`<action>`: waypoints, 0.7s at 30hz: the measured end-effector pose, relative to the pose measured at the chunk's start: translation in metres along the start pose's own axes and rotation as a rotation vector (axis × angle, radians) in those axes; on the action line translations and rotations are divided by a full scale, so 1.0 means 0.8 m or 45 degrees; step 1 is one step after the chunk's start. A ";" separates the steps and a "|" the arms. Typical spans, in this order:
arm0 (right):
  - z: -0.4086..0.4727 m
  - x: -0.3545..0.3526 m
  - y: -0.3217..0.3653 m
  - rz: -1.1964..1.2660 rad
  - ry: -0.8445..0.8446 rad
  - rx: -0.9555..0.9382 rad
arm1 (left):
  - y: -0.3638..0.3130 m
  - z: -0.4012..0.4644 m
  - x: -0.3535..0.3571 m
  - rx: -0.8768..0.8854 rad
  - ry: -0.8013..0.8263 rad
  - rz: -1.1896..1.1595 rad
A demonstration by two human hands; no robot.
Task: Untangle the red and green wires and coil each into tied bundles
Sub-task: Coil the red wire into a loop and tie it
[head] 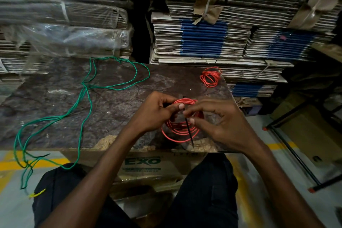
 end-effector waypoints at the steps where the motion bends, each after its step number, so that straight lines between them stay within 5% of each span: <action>1: -0.001 0.000 -0.002 -0.029 0.056 0.005 | 0.001 0.000 0.000 -0.008 -0.002 -0.009; 15: 0.008 0.011 -0.017 -0.358 0.155 -0.185 | 0.000 -0.005 0.005 -0.138 -0.041 -0.223; 21: 0.007 0.008 -0.019 0.074 -0.018 -0.141 | -0.005 -0.006 0.005 -0.096 -0.039 -0.329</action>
Point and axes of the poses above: each hand's wrist, its own z-axis towards the middle knuckle, its own x-axis out of the palm, y = z × x, the point moved 1 cm from there along z, towards the middle knuckle, and after that the axes turned 8 degrees about z, right-handed, at the moved point
